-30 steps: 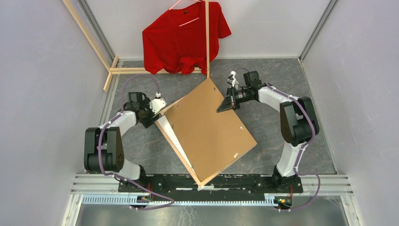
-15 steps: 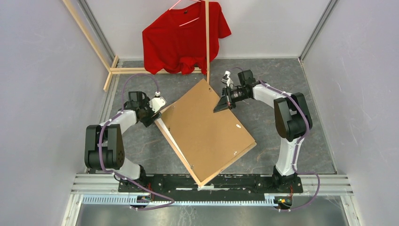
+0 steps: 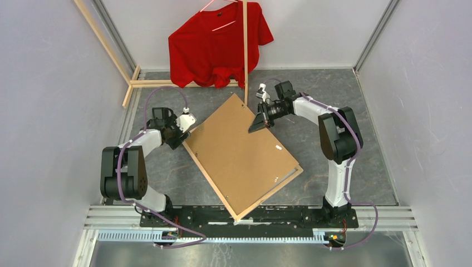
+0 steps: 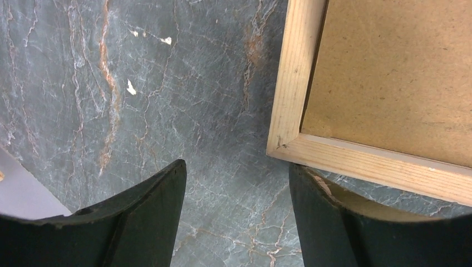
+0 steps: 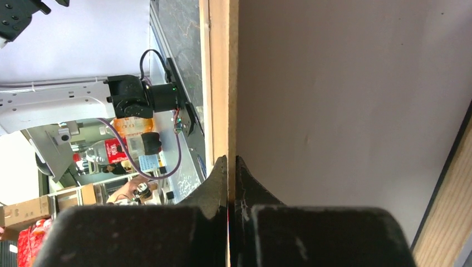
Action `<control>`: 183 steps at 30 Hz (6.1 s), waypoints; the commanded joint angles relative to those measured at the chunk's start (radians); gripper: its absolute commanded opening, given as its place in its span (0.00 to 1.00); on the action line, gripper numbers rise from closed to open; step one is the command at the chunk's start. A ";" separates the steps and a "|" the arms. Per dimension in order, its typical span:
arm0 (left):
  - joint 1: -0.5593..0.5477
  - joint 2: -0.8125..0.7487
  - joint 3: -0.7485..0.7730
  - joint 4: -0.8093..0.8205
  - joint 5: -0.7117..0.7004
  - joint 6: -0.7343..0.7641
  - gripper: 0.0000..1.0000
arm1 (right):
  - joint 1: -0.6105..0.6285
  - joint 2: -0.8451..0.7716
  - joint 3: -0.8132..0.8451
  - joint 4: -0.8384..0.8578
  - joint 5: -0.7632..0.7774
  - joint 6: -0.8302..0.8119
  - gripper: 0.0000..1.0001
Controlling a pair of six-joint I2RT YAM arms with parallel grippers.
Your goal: Put the photo into the frame
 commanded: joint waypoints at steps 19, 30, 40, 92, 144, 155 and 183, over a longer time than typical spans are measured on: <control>-0.013 0.014 0.007 0.023 0.034 -0.060 0.74 | 0.114 -0.044 0.070 -0.294 0.559 -0.174 0.76; -0.013 0.004 0.003 0.008 0.025 -0.054 0.74 | 0.168 -0.091 0.140 -0.371 0.804 -0.205 0.98; -0.013 -0.007 0.002 -0.005 0.025 -0.053 0.74 | 0.227 -0.089 0.233 -0.429 0.909 -0.235 0.98; -0.220 0.141 0.059 -0.048 0.094 -0.123 0.71 | 0.072 -0.844 -0.989 0.394 0.401 0.267 0.84; -0.199 0.177 0.163 -0.354 0.403 -0.088 0.68 | -0.088 -0.837 -0.847 0.269 0.699 0.163 0.35; -0.219 0.190 0.168 -0.338 0.384 -0.098 0.67 | -0.062 -0.793 -0.892 0.337 0.673 0.203 0.35; -0.226 0.167 0.170 -0.345 0.368 -0.091 0.64 | 0.032 -0.767 -0.730 0.169 0.836 0.142 0.33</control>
